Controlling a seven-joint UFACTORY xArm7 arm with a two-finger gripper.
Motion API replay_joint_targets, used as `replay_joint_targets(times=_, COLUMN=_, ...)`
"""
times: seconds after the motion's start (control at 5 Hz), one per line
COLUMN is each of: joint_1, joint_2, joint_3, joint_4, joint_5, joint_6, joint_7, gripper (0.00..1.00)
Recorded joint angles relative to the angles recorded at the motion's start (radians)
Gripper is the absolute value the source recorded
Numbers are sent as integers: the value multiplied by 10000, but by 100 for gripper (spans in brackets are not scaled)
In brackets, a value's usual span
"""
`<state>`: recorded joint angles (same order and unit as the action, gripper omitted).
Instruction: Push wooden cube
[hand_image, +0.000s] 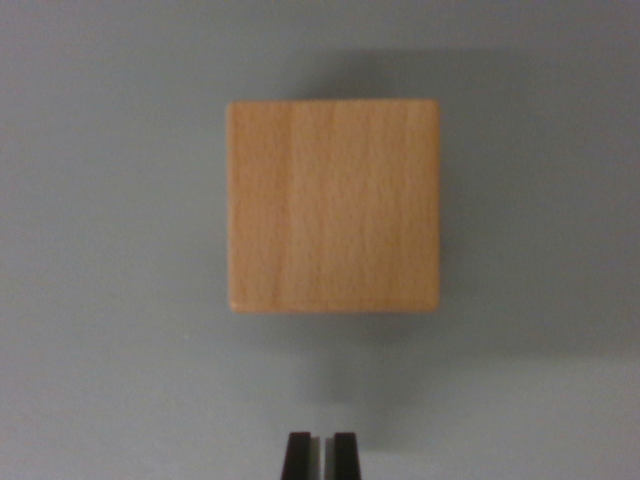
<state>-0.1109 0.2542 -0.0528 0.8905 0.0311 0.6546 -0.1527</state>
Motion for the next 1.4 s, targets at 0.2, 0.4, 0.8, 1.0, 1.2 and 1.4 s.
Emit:
replay_joint_targets(times=0.2, joint_1=-16, joint_2=45, joint_3=-16, joint_4=-103, joint_5=2, joint_6=-139, joint_7=-29, gripper=0)
replay_joint_targets(times=0.4, joint_1=-16, joint_2=45, joint_3=-16, joint_4=-103, joint_5=2, joint_6=-139, joint_7=-29, gripper=0)
replay_joint_targets(times=0.8, joint_1=-25, joint_2=70, joint_3=-24, joint_4=-161, joint_5=3, joint_6=-217, joint_7=-45, gripper=0)
replay_joint_targets(times=1.0, joint_1=-28, joint_2=77, joint_3=-27, joint_4=-179, joint_5=4, joint_6=-240, joint_7=-50, gripper=0)
replay_joint_targets(times=1.2, joint_1=-28, joint_2=77, joint_3=-27, joint_4=-179, joint_5=4, joint_6=-240, joint_7=-50, gripper=0)
replay_joint_targets(times=1.4, joint_1=-28, joint_2=77, joint_3=-27, joint_4=-179, joint_5=4, joint_6=-240, joint_7=-50, gripper=0)
